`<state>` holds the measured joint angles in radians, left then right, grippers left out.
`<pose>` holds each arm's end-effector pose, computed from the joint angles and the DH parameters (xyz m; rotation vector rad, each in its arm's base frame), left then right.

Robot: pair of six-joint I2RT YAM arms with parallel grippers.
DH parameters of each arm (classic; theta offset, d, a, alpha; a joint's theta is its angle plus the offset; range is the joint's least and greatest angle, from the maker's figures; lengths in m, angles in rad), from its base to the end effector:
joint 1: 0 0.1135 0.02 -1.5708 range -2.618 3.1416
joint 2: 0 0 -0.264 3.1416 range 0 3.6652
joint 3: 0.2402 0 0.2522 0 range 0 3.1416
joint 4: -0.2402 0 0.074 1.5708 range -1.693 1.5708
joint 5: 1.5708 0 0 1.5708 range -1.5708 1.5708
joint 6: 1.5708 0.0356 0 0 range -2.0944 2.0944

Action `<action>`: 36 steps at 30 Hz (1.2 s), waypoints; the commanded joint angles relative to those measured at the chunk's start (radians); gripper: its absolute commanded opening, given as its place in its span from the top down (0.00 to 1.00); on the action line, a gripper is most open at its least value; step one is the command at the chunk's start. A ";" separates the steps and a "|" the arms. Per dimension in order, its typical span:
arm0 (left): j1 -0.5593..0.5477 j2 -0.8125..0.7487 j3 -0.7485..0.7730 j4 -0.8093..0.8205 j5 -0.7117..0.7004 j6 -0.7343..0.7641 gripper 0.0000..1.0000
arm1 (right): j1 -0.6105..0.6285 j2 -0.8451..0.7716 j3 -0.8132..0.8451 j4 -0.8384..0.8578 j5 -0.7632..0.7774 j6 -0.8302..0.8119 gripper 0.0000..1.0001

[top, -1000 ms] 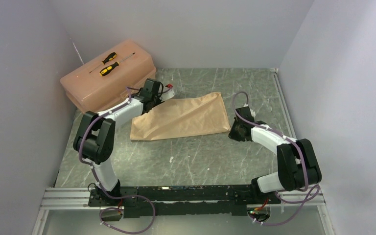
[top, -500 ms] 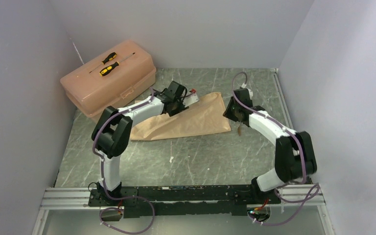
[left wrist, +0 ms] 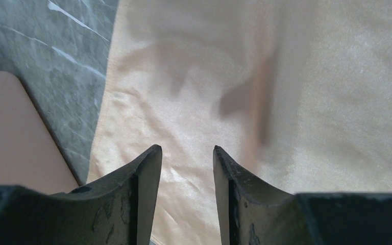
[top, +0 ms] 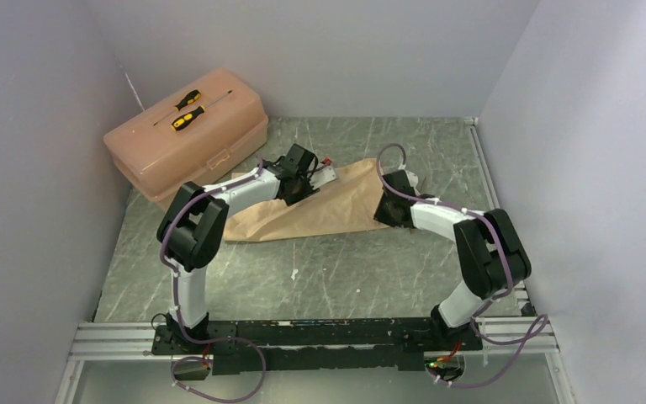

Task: Fold the napkin into a case and place the utensils inside
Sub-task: Smooth out the napkin at the center of the board.

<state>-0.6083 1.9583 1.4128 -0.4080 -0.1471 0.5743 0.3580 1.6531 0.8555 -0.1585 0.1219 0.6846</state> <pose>0.3505 -0.2377 0.1931 1.3540 2.1227 0.1718 0.3001 0.1076 0.1539 0.4610 2.4953 0.2668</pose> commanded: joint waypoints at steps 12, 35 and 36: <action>-0.002 -0.051 -0.111 0.072 -0.038 0.018 0.53 | 0.045 -0.263 -0.261 -0.067 0.072 0.110 0.79; -0.118 -0.005 -0.034 0.026 0.073 -0.065 0.54 | -0.035 0.042 0.115 -0.029 -0.001 0.025 0.65; -0.119 0.000 -0.036 0.045 0.066 -0.056 0.54 | -0.035 0.034 0.084 -0.023 -0.001 0.030 0.66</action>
<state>-0.7250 1.9480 1.3769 -0.4133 -0.0921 0.5301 0.3214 1.6924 1.0222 -0.2081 0.1452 0.6930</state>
